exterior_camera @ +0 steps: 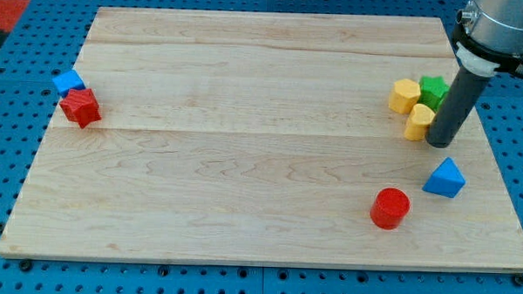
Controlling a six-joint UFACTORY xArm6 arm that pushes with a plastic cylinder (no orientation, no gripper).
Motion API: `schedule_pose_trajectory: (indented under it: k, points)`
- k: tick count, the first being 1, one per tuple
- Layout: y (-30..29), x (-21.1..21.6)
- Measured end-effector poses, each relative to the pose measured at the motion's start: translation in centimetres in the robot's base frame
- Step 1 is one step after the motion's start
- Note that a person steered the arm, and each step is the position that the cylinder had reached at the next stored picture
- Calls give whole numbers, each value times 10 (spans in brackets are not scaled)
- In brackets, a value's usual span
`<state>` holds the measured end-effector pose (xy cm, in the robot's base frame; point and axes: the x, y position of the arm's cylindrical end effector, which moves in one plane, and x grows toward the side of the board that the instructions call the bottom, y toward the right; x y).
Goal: Nudge the yellow heart to the left of the green circle
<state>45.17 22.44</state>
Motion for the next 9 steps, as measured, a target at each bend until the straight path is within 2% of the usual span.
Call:
schedule_pose_trajectory:
  k: [1,2,3,5,7,9]
  points:
    - [-14,15]
    - [-52,17]
    - [-56,4]
    - [-53,-12]
    - [-35,25]
    - [-25,3]
